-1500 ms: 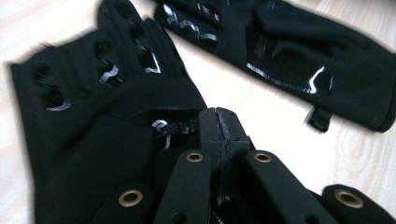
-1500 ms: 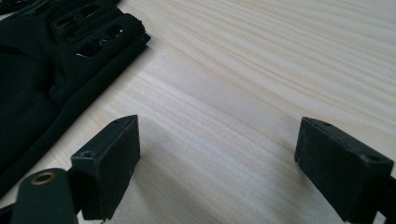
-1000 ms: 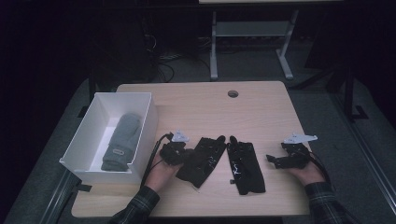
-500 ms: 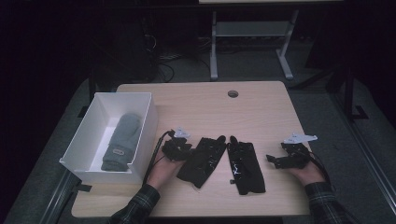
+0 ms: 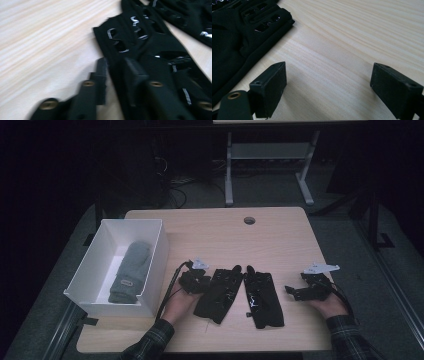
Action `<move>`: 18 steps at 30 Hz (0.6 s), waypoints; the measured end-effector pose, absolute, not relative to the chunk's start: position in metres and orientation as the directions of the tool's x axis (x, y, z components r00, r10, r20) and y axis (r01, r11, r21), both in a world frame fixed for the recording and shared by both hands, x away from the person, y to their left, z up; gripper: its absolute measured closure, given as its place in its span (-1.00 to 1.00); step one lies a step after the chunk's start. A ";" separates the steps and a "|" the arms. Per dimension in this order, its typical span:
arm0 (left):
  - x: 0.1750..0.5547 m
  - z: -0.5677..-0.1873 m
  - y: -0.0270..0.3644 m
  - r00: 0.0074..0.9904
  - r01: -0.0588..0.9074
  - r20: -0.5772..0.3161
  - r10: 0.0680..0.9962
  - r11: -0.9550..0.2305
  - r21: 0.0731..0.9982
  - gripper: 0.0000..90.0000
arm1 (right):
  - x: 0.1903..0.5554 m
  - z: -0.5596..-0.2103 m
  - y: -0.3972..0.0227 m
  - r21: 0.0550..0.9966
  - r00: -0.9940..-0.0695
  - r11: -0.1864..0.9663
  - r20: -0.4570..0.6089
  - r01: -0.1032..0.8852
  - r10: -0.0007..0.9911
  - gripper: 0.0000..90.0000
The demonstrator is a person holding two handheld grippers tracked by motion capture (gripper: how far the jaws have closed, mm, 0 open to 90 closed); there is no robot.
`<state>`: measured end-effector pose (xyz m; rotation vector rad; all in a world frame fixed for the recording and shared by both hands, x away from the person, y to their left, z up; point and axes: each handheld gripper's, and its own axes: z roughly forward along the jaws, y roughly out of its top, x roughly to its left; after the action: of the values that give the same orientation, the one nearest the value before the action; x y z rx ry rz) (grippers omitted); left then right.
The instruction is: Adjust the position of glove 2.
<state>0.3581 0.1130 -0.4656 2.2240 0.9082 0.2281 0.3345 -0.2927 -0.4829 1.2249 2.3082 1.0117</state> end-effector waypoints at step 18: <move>0.358 -0.445 0.120 0.716 0.599 -0.295 0.633 -0.338 0.726 0.96 | 0.315 -0.469 -0.264 0.670 -0.732 0.487 0.126 0.560 0.669 1.00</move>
<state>0.3584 0.1205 -0.4455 2.0351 0.9373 0.0492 0.3150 -0.2637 -0.4694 1.0730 2.5750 1.0750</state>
